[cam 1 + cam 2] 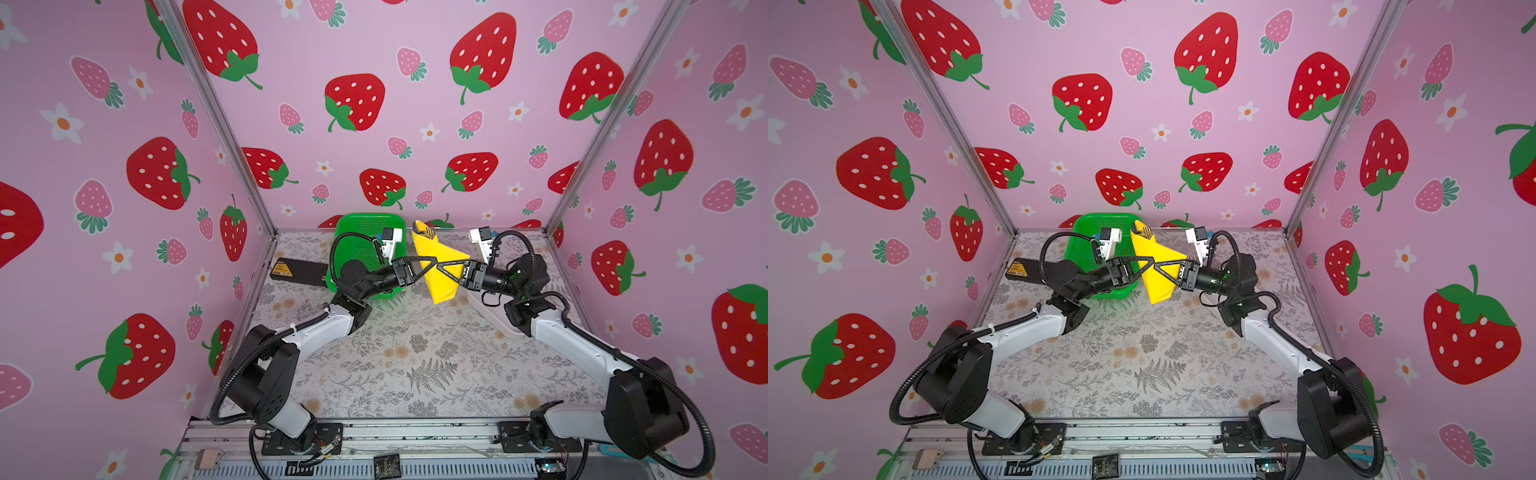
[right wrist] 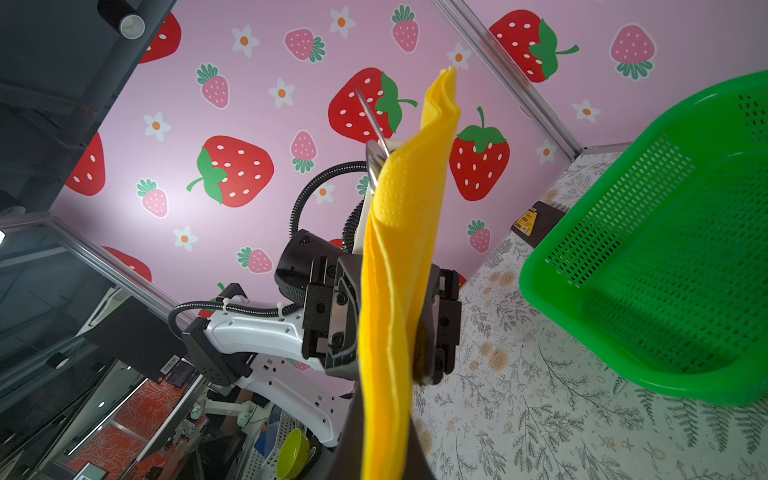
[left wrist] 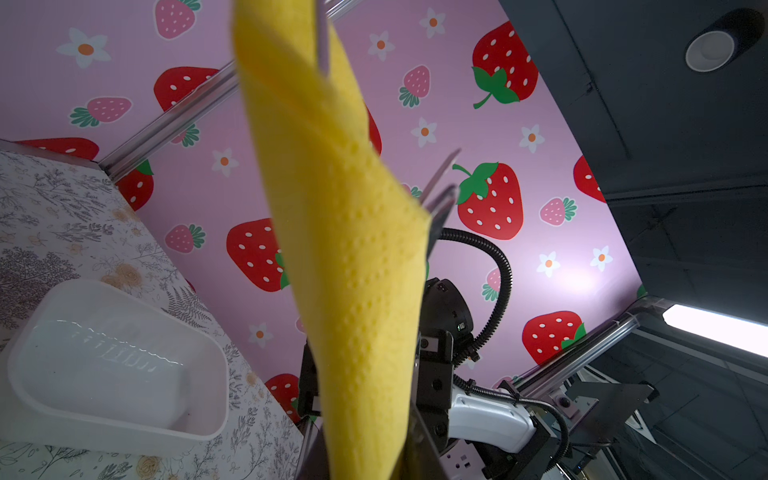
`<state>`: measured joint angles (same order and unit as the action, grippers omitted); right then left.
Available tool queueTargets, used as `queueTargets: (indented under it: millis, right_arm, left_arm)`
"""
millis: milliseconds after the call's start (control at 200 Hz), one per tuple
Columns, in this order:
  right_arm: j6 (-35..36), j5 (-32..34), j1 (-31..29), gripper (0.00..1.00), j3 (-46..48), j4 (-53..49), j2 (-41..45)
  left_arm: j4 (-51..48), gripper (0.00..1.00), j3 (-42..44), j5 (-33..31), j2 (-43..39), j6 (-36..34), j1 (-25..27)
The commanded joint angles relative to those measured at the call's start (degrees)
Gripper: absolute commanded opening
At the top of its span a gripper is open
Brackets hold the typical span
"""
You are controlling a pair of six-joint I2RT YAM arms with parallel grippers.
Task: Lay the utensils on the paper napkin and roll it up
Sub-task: 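Hold the raised yellow napkin bundle upright between both grippers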
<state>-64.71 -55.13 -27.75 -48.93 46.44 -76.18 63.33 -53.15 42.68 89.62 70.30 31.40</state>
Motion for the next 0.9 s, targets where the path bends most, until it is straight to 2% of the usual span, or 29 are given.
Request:
queueTargets:
  millis: [0,335,350,380,895]
  right_arm:
    - [-0.51,-0.72,-0.29,0.00,-1.52,3.58,0.11]
    - [-0.51,-0.04,-0.23,0.03,-1.08,3.39,0.68]
    - [-0.51,0.01,-0.24,0.03,-1.08,3.39,0.66]
    - [-0.42,0.10,-0.22,0.04,-1.08,3.32,0.79]
    - [5.82,3.45,-0.11,0.19,-2.53,-6.18,3.83]
  left_arm:
    - [4.36,0.18,-2.28,1.84,0.39,1.36,0.33]
    - [5.01,0.07,-1.52,1.27,0.04,1.33,0.29]
    - [5.09,0.03,-1.52,1.26,0.05,1.33,0.35]
    - [5.17,0.01,-1.52,1.25,-0.10,1.33,0.31]
    - [6.75,0.00,-1.57,1.28,-1.10,1.95,0.33]
